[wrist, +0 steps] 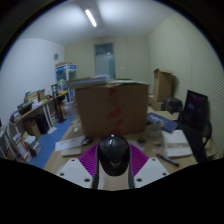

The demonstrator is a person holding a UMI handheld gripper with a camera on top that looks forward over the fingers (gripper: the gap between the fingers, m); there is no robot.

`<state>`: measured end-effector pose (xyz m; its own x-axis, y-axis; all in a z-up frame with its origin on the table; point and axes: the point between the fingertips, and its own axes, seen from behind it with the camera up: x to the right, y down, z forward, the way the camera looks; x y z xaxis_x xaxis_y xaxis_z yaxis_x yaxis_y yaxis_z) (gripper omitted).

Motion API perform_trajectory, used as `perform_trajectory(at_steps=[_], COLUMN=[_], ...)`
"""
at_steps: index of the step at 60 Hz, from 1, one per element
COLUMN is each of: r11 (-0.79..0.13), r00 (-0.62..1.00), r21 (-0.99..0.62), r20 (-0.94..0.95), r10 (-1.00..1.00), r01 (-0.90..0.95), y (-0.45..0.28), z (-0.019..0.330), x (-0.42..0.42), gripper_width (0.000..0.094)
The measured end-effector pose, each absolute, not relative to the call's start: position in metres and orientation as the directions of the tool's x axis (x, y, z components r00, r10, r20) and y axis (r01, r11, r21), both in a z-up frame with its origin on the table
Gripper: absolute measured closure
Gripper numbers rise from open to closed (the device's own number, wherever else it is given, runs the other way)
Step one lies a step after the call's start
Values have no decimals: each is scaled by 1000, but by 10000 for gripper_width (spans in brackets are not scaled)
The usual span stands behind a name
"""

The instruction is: Arrange mouse

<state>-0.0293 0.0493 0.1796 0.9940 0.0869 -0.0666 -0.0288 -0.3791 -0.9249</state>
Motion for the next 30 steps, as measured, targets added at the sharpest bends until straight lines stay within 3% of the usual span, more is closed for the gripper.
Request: perform_trajectory(at_steps=[9, 19, 26, 30], r11=[-474, -573, -621, -604], r00=[988, 995, 997, 997], r21=[-881, -818, -782, -795], r20=[-67, -7, 10, 15], r10=[140, 102, 76, 72], r01=[8, 53, 55, 56], y=[46, 36, 28, 30], z=[109, 24, -12, -11], x=[-146, -179, -181, -181], gripper_width=[533, 518, 517, 499])
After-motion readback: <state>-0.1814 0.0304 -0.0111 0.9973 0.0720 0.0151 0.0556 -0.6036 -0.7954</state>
